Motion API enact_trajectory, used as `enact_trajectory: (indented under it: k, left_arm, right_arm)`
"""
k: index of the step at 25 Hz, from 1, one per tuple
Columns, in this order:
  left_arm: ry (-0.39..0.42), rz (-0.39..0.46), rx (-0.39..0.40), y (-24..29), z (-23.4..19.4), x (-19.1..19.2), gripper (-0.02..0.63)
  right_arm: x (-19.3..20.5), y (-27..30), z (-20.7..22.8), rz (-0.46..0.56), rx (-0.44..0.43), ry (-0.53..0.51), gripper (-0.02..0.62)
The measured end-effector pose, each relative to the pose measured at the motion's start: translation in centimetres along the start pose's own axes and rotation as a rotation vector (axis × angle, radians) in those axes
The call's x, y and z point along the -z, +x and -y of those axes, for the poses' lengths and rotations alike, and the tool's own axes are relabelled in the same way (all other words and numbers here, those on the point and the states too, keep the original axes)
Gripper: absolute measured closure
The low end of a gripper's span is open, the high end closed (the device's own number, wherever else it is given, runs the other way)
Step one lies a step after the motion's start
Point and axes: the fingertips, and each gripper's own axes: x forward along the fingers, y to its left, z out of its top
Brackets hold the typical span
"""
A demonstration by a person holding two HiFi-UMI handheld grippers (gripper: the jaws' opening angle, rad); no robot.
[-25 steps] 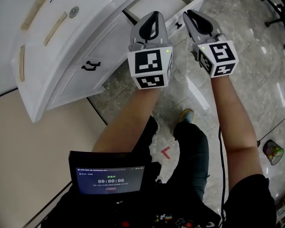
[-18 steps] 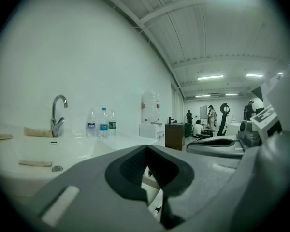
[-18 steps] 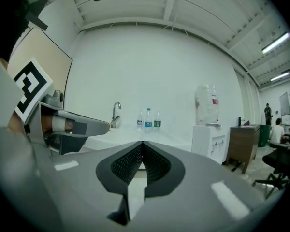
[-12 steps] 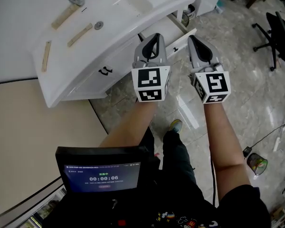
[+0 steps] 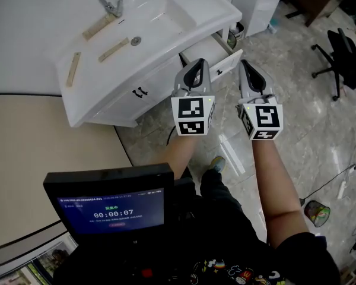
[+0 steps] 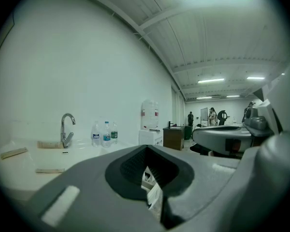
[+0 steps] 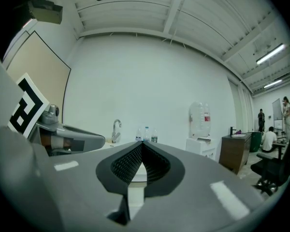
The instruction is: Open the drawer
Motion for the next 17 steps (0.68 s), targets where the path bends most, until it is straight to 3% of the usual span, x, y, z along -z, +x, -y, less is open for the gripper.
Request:
enact_trajectory:
  k: [5,17]
  left_arm:
    - [0.034,0.007,-0.024,-0.6,0.2,-0.8,0.597]
    - [0.027,0.038,-0.019,-1.4,2.2,-3.5,0.597]
  right_arm:
    - [-0.7,-0.2,0.3,0.006,-0.010,0.006,0.573]
    - [-3.1,-0.7,0.0,0.026,-0.046,-0.023,0.573]
